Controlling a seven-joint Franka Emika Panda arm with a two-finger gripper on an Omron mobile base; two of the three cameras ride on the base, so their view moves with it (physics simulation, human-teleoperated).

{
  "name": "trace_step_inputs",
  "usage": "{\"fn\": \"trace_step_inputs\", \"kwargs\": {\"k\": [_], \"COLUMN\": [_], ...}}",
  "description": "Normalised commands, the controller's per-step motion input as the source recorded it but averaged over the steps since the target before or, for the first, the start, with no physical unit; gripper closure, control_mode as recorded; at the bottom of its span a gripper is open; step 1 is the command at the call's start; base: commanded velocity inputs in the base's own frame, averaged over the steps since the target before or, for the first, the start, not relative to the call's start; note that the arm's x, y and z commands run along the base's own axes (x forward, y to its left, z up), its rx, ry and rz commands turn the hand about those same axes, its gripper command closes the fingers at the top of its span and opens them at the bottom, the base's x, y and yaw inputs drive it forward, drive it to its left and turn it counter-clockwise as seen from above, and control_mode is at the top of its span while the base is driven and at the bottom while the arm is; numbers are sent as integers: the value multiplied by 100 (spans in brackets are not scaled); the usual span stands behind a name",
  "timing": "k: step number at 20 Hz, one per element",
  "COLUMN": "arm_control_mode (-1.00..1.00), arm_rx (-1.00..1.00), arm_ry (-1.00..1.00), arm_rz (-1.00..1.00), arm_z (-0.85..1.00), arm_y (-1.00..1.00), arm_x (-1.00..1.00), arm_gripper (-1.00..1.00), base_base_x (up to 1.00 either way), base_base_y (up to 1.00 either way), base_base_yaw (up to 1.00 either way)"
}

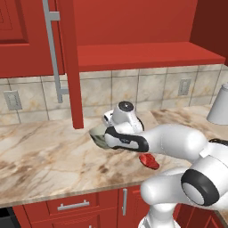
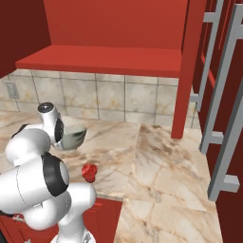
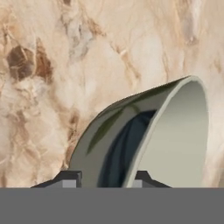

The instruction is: Retrieve the bowl from the cabinet, then place the raw meat into the bowl to avoid contamination.

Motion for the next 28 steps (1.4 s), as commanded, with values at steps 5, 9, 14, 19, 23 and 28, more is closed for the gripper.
{"fn": "trace_step_inputs", "kwargs": {"k": [5, 9, 14, 19, 23, 28], "arm_control_mode": [-100, -100, -100, -100, -100, -100], "arm_rx": [-1, -2, 0, 4, 3, 1], "arm_ry": [-3, 3, 11, 7, 2, 1], "arm_rz": [8, 3, 0, 0, 0, 0], "arm_z": [-84, -86, -67, -44, -29, -7], "arm_y": [-5, -8, -2, 0, 0, 0], "arm_x": [-5, -18, -23, -14, -11, -7], "arm_gripper": [100, 100, 100, -100, -100, -100], "base_base_x": [0, 0, 0, 0, 0, 0], "base_base_y": [0, 0, 0, 0, 0, 0], "base_base_yaw": [0, 0, 0, 0, 0, 0]}}
